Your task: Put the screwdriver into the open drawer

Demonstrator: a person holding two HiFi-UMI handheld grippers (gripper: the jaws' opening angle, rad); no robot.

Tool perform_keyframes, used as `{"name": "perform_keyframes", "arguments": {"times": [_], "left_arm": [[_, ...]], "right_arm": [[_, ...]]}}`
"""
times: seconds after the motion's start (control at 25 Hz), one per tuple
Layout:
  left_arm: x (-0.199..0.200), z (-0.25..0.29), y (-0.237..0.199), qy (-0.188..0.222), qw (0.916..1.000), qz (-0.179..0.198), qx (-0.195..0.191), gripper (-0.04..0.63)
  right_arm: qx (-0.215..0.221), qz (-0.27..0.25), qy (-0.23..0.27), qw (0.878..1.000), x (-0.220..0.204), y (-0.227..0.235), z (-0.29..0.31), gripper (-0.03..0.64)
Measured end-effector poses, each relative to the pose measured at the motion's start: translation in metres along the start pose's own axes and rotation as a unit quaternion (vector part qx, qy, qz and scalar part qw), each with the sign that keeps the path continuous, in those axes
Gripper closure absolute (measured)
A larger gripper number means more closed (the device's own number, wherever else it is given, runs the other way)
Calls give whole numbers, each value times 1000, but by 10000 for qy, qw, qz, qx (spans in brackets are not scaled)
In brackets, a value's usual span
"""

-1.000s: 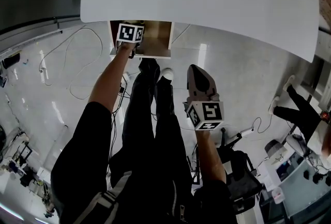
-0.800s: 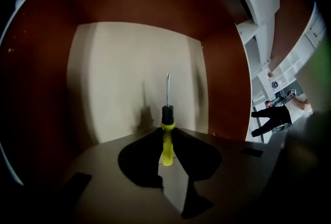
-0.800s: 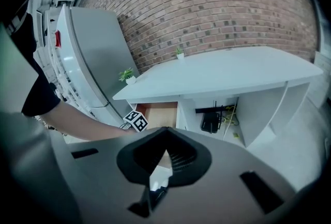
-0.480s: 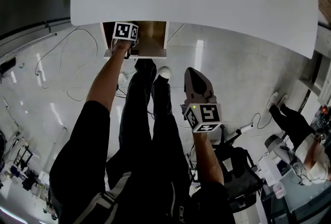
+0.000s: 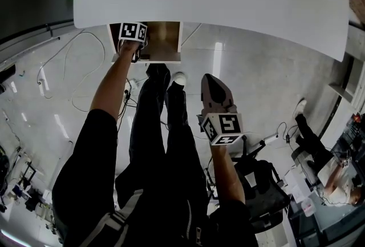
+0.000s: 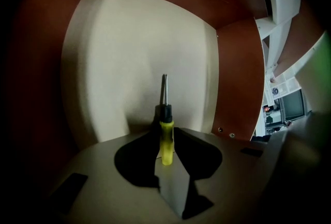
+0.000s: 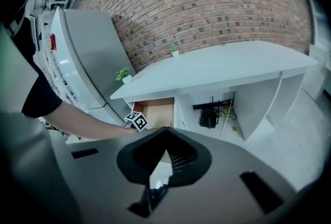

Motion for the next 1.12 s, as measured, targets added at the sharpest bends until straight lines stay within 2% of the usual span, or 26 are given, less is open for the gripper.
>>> {"name": "perform_keyframes", "arguments": {"times": [0.24, 0.4, 0.56, 0.88, 1.12], "left_arm": [[0, -26, 2, 139, 9999, 19, -4, 472], [2, -58, 10, 506, 9982, 289, 104, 474], [-2, -102, 20, 913, 9945, 490, 155, 544], [-19, -210, 61, 2003, 9754, 888, 243, 571], [-27, -302, 80, 2918, 9537, 648, 321, 571]], "right_arm": [[75, -54, 100, 9999, 9, -8, -5, 611], [128, -150, 256, 9995, 25, -17, -11, 611], [279, -294, 391, 9984, 42, -32, -21, 611], [316, -618, 391, 9968, 64, -49, -50, 609], [386, -730, 610, 9947, 81, -53, -66, 610]]}}
Point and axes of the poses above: the fingertips, and each gripper's own axes: z forward along the fingers, y to its right, x out of its top, the point moved 5 cm from there along -z, backward along the fingers, and after that the axes turned 11 degrees about x, right-handed, at the moved point
